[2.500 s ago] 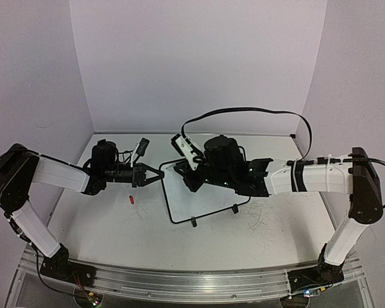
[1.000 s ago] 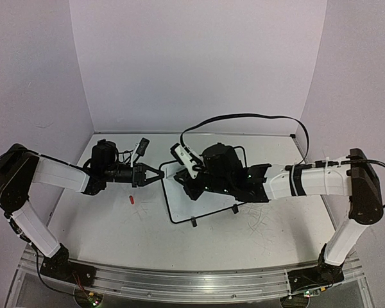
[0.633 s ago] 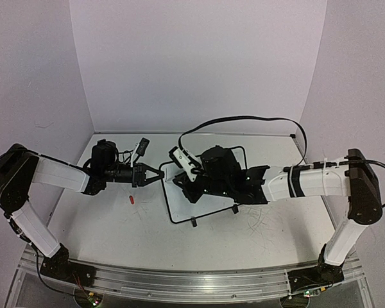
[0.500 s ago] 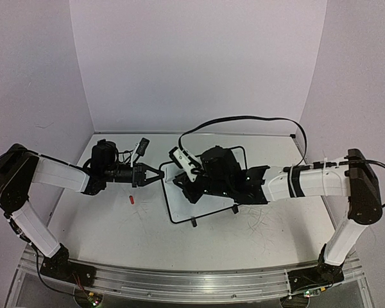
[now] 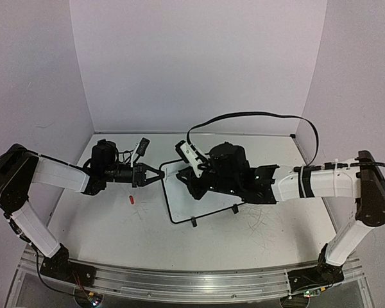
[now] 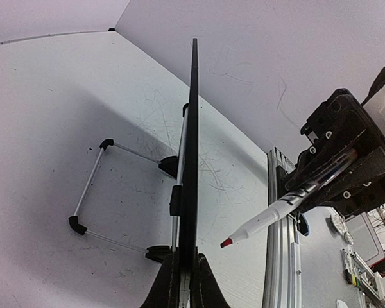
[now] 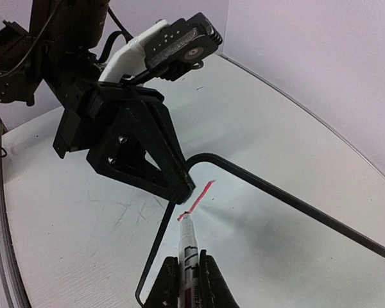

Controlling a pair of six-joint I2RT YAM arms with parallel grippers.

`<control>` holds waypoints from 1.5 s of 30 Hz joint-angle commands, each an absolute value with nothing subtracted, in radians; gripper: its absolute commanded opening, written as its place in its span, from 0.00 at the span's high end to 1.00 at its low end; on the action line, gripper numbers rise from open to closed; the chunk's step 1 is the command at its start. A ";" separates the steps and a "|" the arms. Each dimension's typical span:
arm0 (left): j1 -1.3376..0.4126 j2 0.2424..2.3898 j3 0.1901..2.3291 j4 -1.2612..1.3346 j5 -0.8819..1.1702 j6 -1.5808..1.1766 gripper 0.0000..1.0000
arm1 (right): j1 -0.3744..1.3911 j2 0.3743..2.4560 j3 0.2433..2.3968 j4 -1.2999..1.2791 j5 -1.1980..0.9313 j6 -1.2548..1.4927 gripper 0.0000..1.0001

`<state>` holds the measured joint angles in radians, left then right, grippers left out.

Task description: Write a sentence on the whiteboard

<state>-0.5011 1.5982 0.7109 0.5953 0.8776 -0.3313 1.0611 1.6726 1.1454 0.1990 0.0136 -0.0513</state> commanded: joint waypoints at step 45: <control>-0.502 1.554 0.704 0.620 0.903 -0.318 1.00 | 1.057 1.723 1.171 0.275 0.125 -0.032 1.00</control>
